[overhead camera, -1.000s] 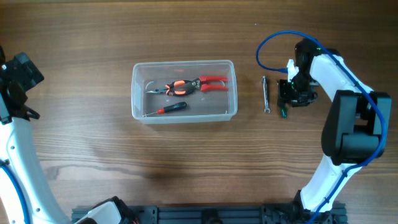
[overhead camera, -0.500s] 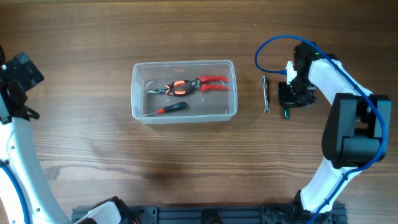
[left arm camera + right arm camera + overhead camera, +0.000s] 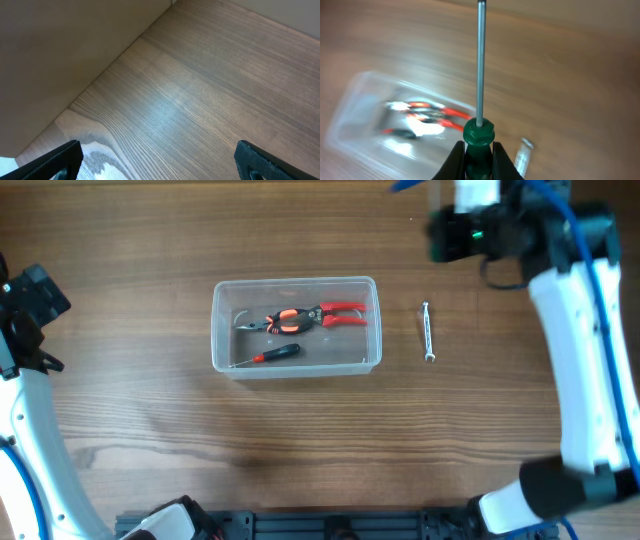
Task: Pack container
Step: 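Place the green screwdriver into the container and release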
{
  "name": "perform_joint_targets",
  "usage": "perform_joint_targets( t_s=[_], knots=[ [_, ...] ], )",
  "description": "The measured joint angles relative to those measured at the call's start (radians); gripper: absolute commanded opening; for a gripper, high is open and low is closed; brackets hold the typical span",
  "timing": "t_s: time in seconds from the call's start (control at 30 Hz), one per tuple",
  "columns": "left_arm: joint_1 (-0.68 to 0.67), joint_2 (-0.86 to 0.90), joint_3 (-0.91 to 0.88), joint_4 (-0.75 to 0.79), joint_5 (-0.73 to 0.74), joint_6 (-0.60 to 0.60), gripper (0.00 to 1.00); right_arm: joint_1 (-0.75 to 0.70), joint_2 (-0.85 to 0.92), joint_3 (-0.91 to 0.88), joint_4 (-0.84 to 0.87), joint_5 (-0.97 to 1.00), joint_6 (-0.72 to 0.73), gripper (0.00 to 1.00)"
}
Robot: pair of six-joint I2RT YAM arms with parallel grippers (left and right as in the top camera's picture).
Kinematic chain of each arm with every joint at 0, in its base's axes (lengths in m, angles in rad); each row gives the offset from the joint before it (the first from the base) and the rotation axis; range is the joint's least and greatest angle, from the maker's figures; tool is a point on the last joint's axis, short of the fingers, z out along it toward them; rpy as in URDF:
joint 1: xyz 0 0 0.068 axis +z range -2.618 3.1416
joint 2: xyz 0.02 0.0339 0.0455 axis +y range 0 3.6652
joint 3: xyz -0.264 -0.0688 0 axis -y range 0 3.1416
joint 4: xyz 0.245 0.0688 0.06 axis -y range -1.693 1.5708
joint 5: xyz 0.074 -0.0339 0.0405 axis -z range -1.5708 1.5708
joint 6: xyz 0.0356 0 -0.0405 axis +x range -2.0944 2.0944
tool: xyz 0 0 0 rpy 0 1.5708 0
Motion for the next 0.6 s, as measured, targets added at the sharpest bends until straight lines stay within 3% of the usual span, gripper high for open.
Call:
perform_joint_targets(
  t_s=[0.2,0.27,0.4,0.6],
  knots=[
    [0.0,0.0,0.0,0.0,0.0,0.0,1.0,0.375,0.059,-0.039,0.019,-0.066,-0.337,0.04],
    [0.0,0.0,0.0,0.0,0.0,0.0,1.0,0.456,0.168,-0.091,0.019,-0.019,-0.541,0.04],
    [0.0,0.0,0.0,0.0,0.0,0.0,1.0,0.457,0.326,-0.127,0.017,0.101,-0.7,0.04],
    [0.0,0.0,0.0,0.0,0.0,0.0,1.0,0.356,0.507,-0.137,0.029,0.163,-0.772,0.04]
  ],
)
